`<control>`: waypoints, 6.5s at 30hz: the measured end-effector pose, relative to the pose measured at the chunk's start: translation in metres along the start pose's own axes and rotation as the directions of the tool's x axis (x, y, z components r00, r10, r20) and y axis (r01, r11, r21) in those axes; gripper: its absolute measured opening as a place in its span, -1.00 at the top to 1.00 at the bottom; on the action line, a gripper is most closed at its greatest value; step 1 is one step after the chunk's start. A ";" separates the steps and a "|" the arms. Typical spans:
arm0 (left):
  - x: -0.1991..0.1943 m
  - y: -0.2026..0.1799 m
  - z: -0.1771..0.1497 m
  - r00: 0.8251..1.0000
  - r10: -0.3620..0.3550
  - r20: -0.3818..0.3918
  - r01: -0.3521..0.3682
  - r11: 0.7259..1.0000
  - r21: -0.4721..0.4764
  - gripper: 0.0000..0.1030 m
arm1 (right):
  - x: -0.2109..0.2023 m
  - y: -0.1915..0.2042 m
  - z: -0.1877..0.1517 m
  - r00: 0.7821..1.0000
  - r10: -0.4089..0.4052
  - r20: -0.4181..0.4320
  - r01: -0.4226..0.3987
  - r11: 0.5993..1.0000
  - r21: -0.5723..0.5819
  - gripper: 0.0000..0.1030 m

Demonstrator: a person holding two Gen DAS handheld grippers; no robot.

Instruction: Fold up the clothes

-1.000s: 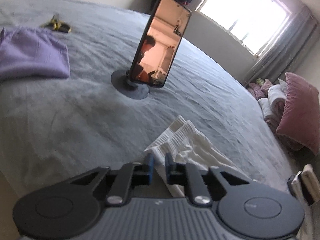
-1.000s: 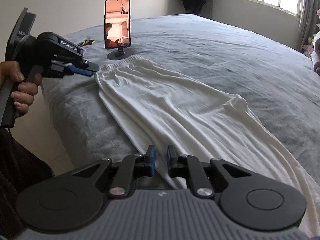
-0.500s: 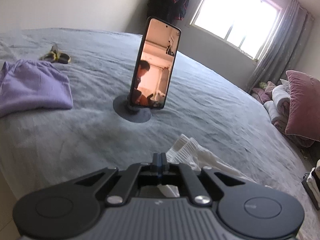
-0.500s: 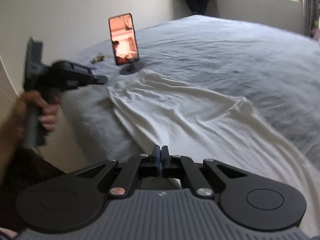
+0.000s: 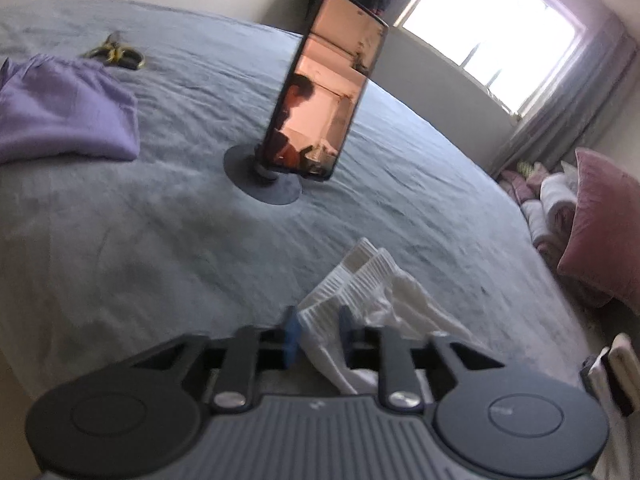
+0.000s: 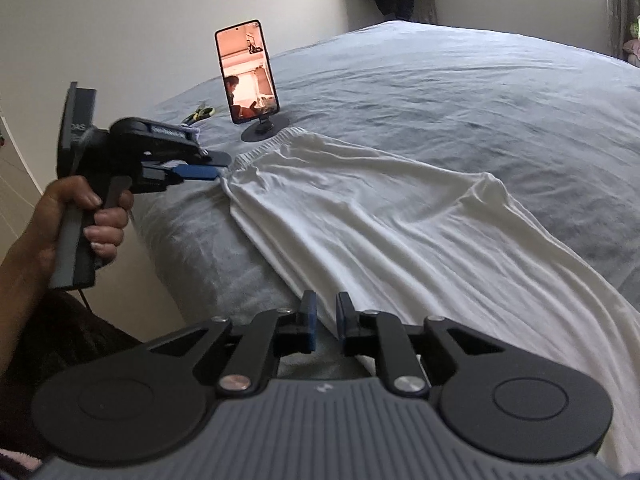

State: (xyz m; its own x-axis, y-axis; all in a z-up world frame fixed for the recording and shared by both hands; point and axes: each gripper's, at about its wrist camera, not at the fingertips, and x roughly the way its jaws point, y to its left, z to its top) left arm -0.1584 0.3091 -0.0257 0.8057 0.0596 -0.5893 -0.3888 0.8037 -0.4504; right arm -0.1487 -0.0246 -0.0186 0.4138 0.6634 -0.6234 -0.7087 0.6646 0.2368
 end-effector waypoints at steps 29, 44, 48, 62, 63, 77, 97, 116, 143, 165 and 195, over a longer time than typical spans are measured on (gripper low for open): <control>0.006 -0.004 -0.001 0.999 0.049 -0.011 -0.049 0.999 0.002 0.80 | 0.050 0.026 0.016 0.998 -0.037 -0.051 0.026 0.977 -0.209 0.67; -0.013 -0.008 0.006 0.990 0.069 0.120 -0.075 0.996 0.045 1.00 | 0.049 0.023 0.012 0.996 0.035 -0.082 -0.048 0.985 -0.168 0.97; -0.011 -0.012 0.003 0.995 0.010 0.101 -0.015 0.999 0.051 0.90 | 0.048 0.017 0.012 0.992 0.083 -0.094 -0.093 0.990 -0.109 0.97; 0.010 -0.072 -0.044 0.977 -0.182 -0.111 0.212 0.878 0.428 0.26 | 0.010 -0.002 0.005 1.000 0.019 -0.015 -0.020 0.998 -0.066 -0.01; 0.011 -0.070 -0.048 0.977 -0.169 -0.133 0.211 0.866 0.452 0.25 | 0.006 -0.007 0.000 1.000 -0.002 -0.009 0.001 0.998 -0.062 -0.01; -0.012 -0.098 -0.054 0.938 -0.242 -0.247 0.345 0.689 0.637 -0.17 | -0.085 -0.052 -0.077 0.948 -0.307 0.088 0.301 0.951 0.071 -0.32; 0.013 -0.266 -0.157 0.843 -0.296 -0.449 0.534 0.374 0.758 -0.24 | -0.243 -0.146 -0.172 0.647 -0.763 0.003 0.616 0.525 0.587 -0.32; 0.047 -0.309 -0.176 0.852 -0.312 -0.420 0.513 0.334 0.791 -0.18 | -0.221 -0.205 -0.152 0.654 -0.753 0.074 0.653 0.611 0.447 0.84; 0.042 -0.332 -0.207 0.770 -0.379 -0.513 0.611 0.208 0.764 0.95 | -0.217 -0.193 -0.164 0.572 -0.814 0.103 0.723 0.560 0.405 0.85; 0.035 -0.324 -0.201 0.802 -0.430 -0.415 0.558 0.292 0.777 -0.12 | -0.219 -0.177 -0.156 0.529 -0.839 0.127 0.763 0.535 0.363 -0.07; 0.061 -0.192 -0.094 0.909 -0.316 -0.272 0.416 0.646 0.640 -0.17 | -0.115 -0.119 -0.095 0.740 -0.664 0.105 0.606 0.726 0.326 -0.56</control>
State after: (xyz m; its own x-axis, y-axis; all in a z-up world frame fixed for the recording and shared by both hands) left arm -0.0769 0.1028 -0.0381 0.7337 -0.3606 -0.5759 0.3700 0.9229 -0.1065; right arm -0.1666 -0.2124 -0.0458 0.8370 0.0853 -0.5405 -0.0776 0.9963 0.0371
